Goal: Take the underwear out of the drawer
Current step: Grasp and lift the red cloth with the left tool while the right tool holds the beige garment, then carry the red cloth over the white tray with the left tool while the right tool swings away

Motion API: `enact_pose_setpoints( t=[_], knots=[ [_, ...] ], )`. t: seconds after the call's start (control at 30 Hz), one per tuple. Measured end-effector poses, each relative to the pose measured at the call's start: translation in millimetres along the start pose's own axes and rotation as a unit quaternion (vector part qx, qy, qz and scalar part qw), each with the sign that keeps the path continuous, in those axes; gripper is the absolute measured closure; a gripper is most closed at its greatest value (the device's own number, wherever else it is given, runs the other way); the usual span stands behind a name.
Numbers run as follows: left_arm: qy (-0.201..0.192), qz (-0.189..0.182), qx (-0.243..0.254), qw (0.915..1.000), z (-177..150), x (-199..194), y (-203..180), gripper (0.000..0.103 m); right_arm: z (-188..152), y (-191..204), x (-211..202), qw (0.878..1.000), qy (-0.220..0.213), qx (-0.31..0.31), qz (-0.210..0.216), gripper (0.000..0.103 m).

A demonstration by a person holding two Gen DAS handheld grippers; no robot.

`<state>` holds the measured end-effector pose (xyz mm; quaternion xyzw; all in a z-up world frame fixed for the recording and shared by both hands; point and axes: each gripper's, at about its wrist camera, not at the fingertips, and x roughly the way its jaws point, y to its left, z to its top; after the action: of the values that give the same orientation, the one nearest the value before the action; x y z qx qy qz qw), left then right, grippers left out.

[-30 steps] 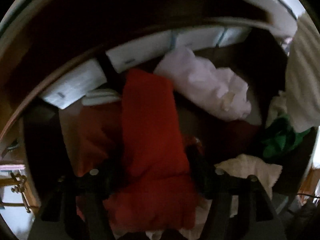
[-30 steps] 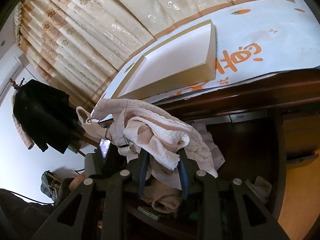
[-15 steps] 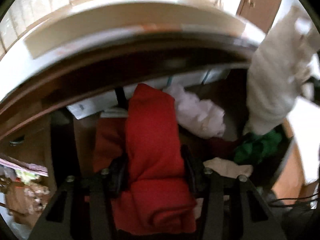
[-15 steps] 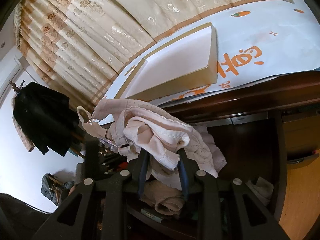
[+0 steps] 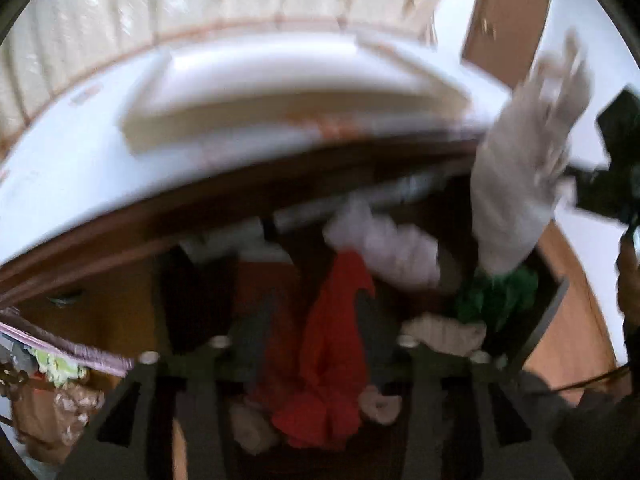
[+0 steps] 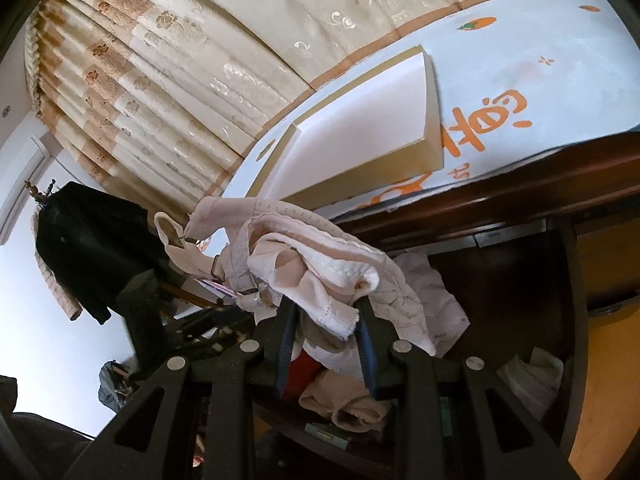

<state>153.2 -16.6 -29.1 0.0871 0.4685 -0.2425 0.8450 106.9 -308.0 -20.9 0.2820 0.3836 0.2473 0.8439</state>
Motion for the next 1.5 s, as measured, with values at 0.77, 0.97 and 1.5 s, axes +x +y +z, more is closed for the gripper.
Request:
enact_pose_setpoints(
  t=[0.77, 0.97, 1.5],
  knots=[
    [0.06, -0.048, -0.017, 0.9969, -24.4, 33.7, -6.8, 0.066, 3.1, -2.7, 11.4, 1.0, 0.019, 0.021, -0.002, 0.071],
    [-0.006, -0.065, -0.042, 0.997, -14.0, -17.2, 8.3, 0.066, 9.4, 2.9, 8.2, 1.0, 0.011, 0.022, 0.015, 0.071],
    [-0.141, 0.013, -0.016, 0.9899, 87.4, -83.9, 19.5, 0.066, 104.6, 58.6, 29.1, 0.995, -0.048, 0.039, 0.083, 0.071]
  ],
)
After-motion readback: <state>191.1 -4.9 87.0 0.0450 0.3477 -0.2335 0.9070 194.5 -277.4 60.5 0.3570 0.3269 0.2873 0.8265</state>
